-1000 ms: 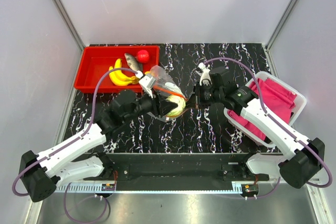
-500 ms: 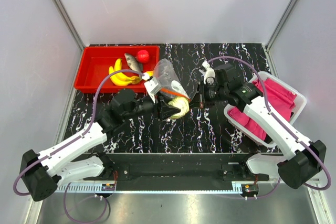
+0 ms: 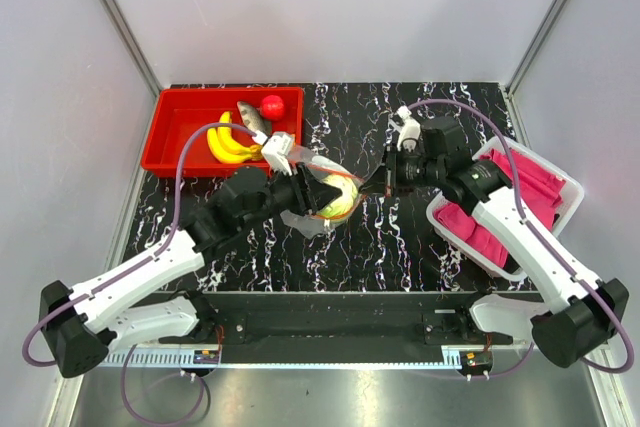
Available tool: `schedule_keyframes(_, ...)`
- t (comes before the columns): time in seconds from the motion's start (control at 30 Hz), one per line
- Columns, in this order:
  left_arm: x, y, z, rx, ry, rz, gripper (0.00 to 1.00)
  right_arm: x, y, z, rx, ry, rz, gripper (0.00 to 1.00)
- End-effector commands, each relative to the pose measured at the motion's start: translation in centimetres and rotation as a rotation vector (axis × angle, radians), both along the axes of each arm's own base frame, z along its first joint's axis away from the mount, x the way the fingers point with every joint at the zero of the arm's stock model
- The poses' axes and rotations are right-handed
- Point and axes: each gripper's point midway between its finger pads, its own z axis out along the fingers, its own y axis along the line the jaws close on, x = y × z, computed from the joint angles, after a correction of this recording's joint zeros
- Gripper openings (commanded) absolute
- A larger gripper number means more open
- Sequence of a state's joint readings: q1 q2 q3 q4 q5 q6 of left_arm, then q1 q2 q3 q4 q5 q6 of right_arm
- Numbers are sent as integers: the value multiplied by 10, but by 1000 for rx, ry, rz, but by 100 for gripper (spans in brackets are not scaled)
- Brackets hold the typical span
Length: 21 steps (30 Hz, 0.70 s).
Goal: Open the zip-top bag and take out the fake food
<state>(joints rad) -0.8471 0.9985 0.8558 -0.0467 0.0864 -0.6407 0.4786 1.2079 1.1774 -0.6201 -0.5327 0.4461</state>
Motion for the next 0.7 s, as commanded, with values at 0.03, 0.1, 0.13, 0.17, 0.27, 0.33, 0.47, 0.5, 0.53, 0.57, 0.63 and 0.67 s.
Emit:
schedule_keyframes(0.03,37,17,29,-240,148,336,0,42,-52,-24,-192,-121,-267,0)
schedule_keyframes(0.1,49,22,43,-304,119,400,0,37,-50,-32,-190,-100,-253,0)
schedule_keyframes(0.13,51,25,49,-325,95,415,0,34,-48,-34,-182,-95,-245,0)
schedule_keyframes(0.17,54,27,59,-350,61,430,0,32,-47,-35,-176,-96,-242,0)
schedule_keyframes(0.27,63,41,76,-419,-7,506,0,23,-46,-47,-171,-62,-229,0)
schedule_keyframes(0.33,64,43,82,-434,-20,519,0,20,-42,-50,-157,-54,-213,0)
schedule_keyframes(0.47,68,51,95,-487,-55,556,0,8,-32,-65,-145,-20,-152,0)
schedule_keyframes(0.5,69,53,97,-500,-59,564,0,8,-31,-66,-140,-20,-146,0)
schedule_keyframes(0.53,69,54,99,-511,-67,570,0,6,-29,-69,-138,-16,-136,0)
schedule_keyframes(0.57,70,55,103,-529,-77,579,0,3,-28,-73,-134,-3,-121,0)
schedule_keyframes(0.63,71,57,115,-579,-114,578,0,2,-26,-76,-128,5,-114,0)
schedule_keyframes(0.67,73,55,110,-557,-135,576,0,1,-25,-76,-122,5,-106,0)
